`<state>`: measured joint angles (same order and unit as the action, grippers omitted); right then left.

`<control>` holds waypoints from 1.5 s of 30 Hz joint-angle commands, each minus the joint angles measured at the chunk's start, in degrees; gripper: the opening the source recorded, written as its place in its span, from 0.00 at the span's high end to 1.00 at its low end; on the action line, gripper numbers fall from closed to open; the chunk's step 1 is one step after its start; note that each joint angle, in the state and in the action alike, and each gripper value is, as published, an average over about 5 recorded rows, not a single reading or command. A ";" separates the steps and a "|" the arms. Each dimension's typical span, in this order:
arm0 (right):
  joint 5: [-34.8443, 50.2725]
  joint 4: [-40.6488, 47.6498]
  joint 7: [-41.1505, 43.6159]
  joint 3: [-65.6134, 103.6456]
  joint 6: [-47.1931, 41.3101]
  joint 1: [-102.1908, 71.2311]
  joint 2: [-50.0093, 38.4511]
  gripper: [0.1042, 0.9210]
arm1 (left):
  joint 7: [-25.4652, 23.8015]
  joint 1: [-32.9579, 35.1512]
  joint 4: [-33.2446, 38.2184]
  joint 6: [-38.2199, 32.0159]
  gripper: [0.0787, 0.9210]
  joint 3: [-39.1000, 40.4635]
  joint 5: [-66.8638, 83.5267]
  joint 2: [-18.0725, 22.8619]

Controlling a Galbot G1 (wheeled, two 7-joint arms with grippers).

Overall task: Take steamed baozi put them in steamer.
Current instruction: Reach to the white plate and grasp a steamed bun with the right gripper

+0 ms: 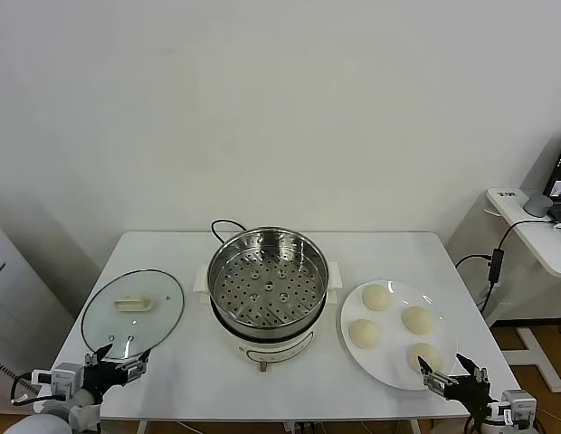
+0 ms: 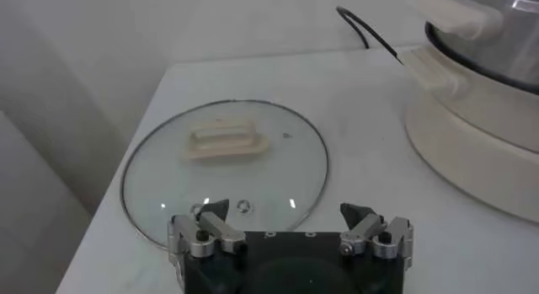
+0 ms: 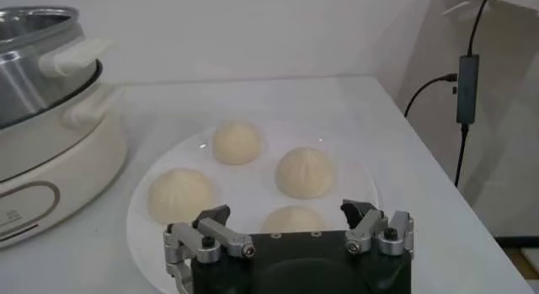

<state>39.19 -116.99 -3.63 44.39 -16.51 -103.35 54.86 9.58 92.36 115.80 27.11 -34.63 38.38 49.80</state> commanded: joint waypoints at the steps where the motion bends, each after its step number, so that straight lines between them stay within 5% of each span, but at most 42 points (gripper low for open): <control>1: -0.48 0.01 0.24 0.05 0.12 0.04 -0.03 0.12 | -0.01 0.02 -0.02 0.00 0.12 -0.02 0.22 0.02; 8: -8.27 0.78 2.58 0.76 1.15 2.48 -0.67 0.12 | -0.05 0.15 0.08 -0.05 0.12 -0.13 0.22 0.05; 28: -53.85 11.41 12.45 -3.09 8.51 19.73 -16.02 0.12 | -0.30 -0.22 0.57 0.05 0.12 -0.06 -0.01 -0.15; 45: -54.66 27.39 42.16 -30.30 15.74 53.75 -27.49 0.12 | -0.14 -0.34 1.58 0.75 0.12 0.10 -0.53 0.03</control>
<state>-12.30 -96.73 25.01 29.25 -3.62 -68.27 33.36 9.42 91.99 117.30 27.86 -34.56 37.87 49.83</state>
